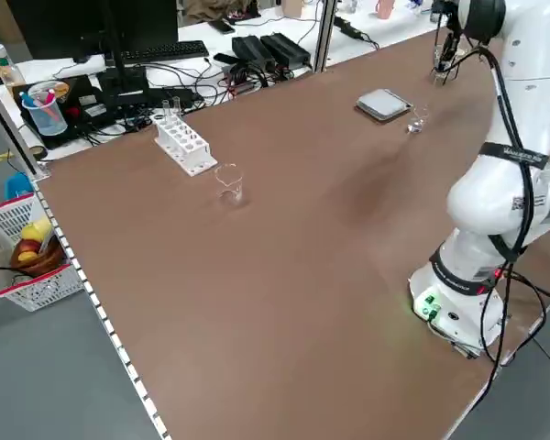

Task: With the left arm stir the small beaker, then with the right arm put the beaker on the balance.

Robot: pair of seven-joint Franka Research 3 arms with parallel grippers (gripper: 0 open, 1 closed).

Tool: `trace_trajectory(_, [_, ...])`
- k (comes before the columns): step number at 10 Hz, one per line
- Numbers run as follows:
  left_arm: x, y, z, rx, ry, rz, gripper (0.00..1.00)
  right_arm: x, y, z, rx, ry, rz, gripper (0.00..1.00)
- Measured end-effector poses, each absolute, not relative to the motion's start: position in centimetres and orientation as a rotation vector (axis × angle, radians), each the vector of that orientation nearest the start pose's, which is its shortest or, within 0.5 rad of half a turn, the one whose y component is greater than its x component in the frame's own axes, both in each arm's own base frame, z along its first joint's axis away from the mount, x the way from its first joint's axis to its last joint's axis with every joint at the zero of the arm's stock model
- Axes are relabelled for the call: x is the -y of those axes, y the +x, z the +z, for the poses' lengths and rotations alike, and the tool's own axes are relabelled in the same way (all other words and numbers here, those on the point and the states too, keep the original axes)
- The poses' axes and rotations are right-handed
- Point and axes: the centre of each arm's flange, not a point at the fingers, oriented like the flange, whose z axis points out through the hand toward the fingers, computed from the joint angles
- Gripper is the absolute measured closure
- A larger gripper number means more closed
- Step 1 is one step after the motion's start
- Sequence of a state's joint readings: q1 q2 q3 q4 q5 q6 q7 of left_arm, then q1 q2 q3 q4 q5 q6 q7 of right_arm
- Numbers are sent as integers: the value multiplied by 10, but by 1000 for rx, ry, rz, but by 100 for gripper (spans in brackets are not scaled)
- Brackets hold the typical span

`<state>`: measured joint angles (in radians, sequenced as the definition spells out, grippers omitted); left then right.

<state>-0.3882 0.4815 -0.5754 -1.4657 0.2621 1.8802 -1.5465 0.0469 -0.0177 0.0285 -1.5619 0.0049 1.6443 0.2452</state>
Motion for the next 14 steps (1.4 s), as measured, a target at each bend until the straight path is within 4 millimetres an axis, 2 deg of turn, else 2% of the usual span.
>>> trace_trajectory(1, [489,467,456,845,-3034,21,92,-42,554,645,-265,-3108,-142,0])
trace_trajectory(3, [448,490,475,801,-3027,70,92,-42,554,644,-265,-3110,-128,0])
trace_trajectory(6, [378,531,483,763,-3041,154,92,-43,552,643,-253,-3114,-109,0])
trace_trajectory(8, [314,553,486,708,-3047,169,92,-45,550,641,-226,-3120,-81,0])
trace_trajectory(10, [235,570,483,608,-3047,181,92,-49,550,640,-213,-3120,-78,0])
trace_trajectory(12, [136,592,480,524,-3068,198,92,-52,550,640,-202,-3120,-75,0])
trace_trajectory(14, [25,606,479,420,-3114,186,92,-61,549,639,-109,-3121,-72,0])
